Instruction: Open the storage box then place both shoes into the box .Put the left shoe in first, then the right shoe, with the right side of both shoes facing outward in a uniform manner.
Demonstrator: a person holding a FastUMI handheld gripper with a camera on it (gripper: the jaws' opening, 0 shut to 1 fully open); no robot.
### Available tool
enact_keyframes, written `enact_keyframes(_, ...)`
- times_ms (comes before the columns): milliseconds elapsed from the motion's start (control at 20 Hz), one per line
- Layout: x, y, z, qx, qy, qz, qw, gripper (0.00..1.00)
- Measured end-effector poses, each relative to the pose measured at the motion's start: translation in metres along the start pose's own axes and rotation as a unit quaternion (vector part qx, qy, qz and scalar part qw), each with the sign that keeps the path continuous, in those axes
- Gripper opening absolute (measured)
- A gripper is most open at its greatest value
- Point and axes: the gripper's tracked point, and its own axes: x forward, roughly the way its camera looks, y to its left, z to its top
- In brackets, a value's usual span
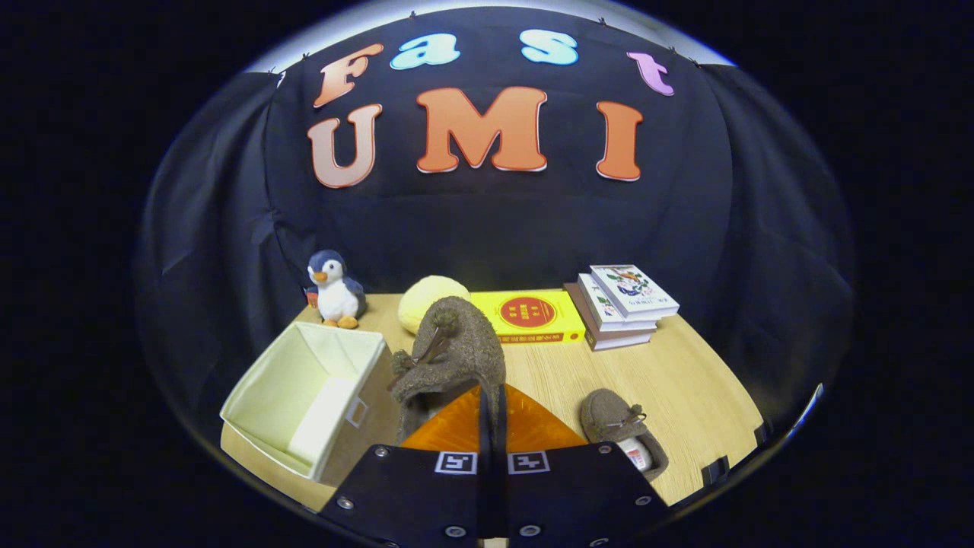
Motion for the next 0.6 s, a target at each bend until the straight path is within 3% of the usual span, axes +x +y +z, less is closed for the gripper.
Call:
enact_keyframes(250, -0.011, 0.074, 0.026, 0.031, -0.016, 0.036, 0.999, 0.00)
enact_keyframes(600, 0.007, 0.175, -0.019, 0.087, 0.037, 0.082, 0.992, 0.00)
